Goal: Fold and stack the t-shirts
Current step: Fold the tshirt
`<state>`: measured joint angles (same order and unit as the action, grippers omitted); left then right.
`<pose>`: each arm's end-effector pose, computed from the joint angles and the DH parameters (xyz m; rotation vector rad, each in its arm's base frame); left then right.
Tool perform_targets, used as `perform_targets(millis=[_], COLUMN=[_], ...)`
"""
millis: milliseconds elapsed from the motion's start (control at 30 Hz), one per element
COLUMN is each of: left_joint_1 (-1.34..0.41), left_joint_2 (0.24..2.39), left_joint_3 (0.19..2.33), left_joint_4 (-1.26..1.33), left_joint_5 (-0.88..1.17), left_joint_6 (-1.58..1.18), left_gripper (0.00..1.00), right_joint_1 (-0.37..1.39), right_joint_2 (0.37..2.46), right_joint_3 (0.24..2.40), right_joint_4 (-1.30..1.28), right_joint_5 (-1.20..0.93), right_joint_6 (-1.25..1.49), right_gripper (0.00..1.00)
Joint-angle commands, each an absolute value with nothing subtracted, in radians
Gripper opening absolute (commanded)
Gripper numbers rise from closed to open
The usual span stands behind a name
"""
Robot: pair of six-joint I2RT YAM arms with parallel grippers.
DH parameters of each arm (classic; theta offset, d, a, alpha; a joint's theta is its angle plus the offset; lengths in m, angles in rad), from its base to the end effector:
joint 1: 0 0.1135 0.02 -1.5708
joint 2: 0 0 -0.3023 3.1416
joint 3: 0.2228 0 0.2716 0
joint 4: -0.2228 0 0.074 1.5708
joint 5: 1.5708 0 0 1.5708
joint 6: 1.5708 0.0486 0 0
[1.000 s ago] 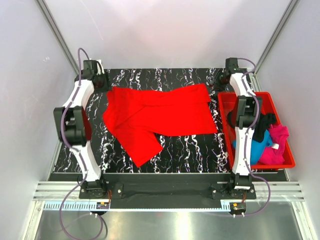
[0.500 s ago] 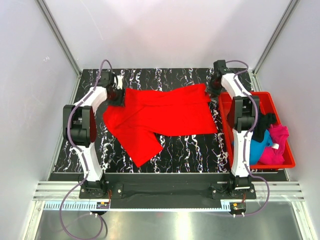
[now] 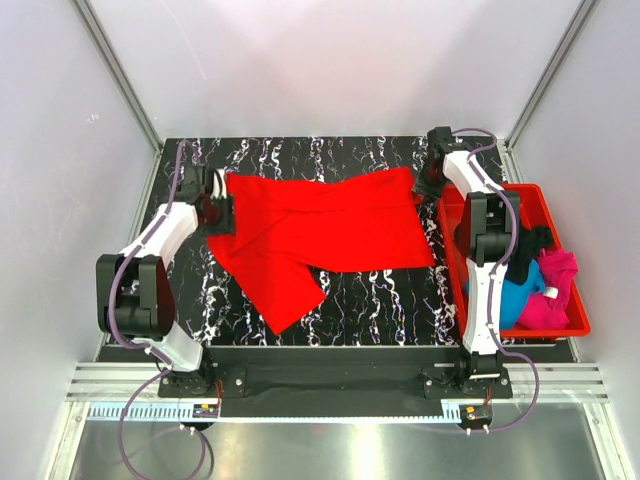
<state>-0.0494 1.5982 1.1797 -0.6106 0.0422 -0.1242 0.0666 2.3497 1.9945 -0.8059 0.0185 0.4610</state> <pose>0.3573 -0.0197 0.2579 -0.0821 2.6018 -0.1174 0.5493 0.0357 0.1803 0.5417 2.6845 0.1239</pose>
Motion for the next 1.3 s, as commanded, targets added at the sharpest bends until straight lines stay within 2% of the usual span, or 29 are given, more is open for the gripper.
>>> perform_targets(millis=[0,300,533,733,833,1000,1167,1267], left_joint_1=[-0.051,-0.123,-0.132,-0.132,-0.132,-0.141,-0.141,-0.141], left_joint_2=[1.577,1.608,1.631,1.614,1.612,1.617,1.637,1.666], left_joint_3=[1.097,1.066,1.080,1.074,1.066,1.052,1.072,1.088], left_joint_4=[-0.574,-0.537,-0.538,-0.528,-0.532,-0.534,-0.522,-0.526], left_joint_5=[0.089,0.089,0.014,0.029,0.041,0.003,-0.034,-0.044], left_joint_6=[-0.121,-0.055,-0.041,-0.018,-0.009,-0.009,0.020,0.038], left_gripper=[0.50,0.48,0.47,0.48,0.49,0.49,0.49,0.48], right_joint_1=[0.066,0.068,0.071,0.071,0.071,0.071,0.069,0.069], right_joint_2=[2.260,2.264,2.289,2.307,2.312,2.318,2.309,2.310], right_joint_3=[1.983,1.959,1.941,1.914,1.904,1.901,1.891,1.891], right_joint_4=[-0.788,-0.738,-0.733,-0.710,-0.700,-0.693,-0.683,-0.681], right_joint_5=[0.060,0.083,0.152,0.166,0.173,0.166,0.163,0.161], right_joint_6=[0.468,0.537,0.597,0.623,0.629,0.635,0.624,0.621], right_gripper=[0.35,0.36,0.36,0.35,0.30,0.08,0.01,0.00])
